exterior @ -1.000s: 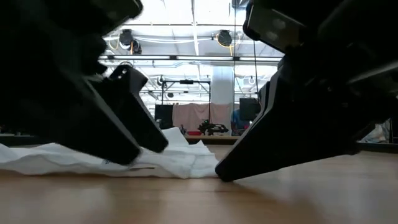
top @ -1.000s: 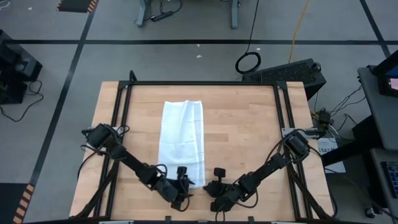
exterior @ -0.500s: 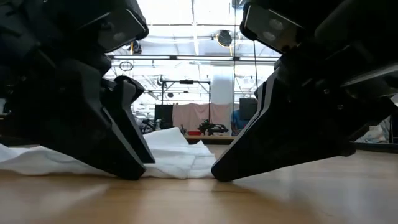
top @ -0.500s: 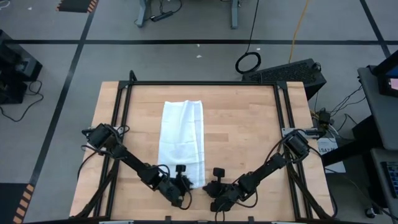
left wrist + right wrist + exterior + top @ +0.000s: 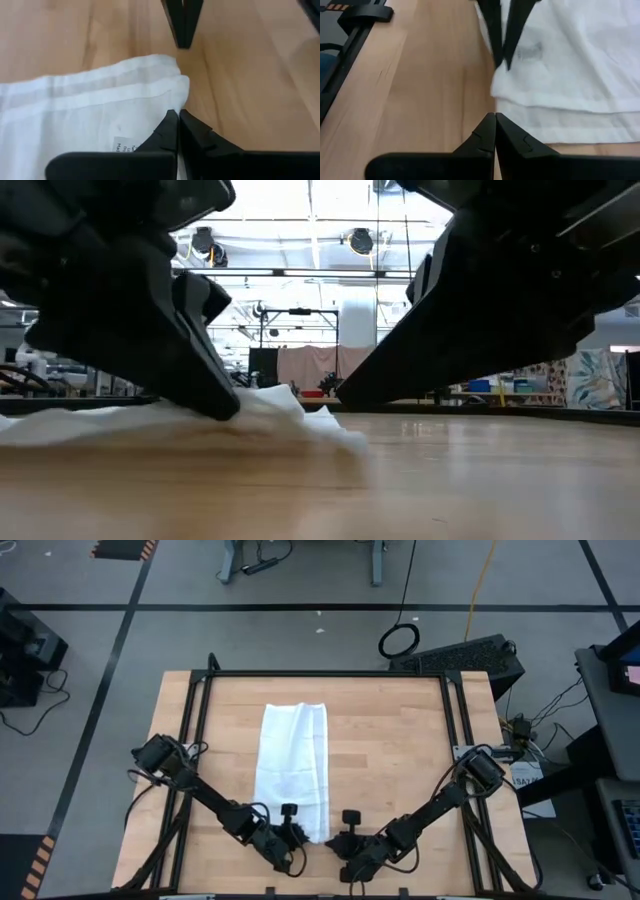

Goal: Roll napkin
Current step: Fold the white table napkin

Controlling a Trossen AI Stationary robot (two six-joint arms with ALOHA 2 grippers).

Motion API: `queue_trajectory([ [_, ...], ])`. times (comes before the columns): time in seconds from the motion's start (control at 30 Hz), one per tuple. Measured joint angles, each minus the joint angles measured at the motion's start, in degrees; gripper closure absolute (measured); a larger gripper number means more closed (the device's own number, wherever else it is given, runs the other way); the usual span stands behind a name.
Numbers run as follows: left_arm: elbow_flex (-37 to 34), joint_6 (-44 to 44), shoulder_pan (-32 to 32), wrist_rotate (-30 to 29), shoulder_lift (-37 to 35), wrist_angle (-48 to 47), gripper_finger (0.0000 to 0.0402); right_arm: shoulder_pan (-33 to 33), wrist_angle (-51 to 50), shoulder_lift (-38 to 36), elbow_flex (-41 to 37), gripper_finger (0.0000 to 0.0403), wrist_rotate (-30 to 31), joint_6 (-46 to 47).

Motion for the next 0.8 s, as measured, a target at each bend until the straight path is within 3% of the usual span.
queue_trajectory([
  [0.3,-0.1,-4.4,0.2,1.7,0.1,-2.3,0.0350,-1.2,2.2,2.3,0.0,0.0403,-1.7,-0.2],
  [0.6,-0.1,-6.9,0.2,2.7,0.1,-2.2,0.0360,-1.3,4.3,3.3,0.0,0.0403,-2.0,-1.2],
  [0.8,-0.1,-7.1,0.2,2.7,0.1,-2.2,0.0310,-1.6,4.1,3.3,0.0,0.0403,-3.5,-1.6],
])
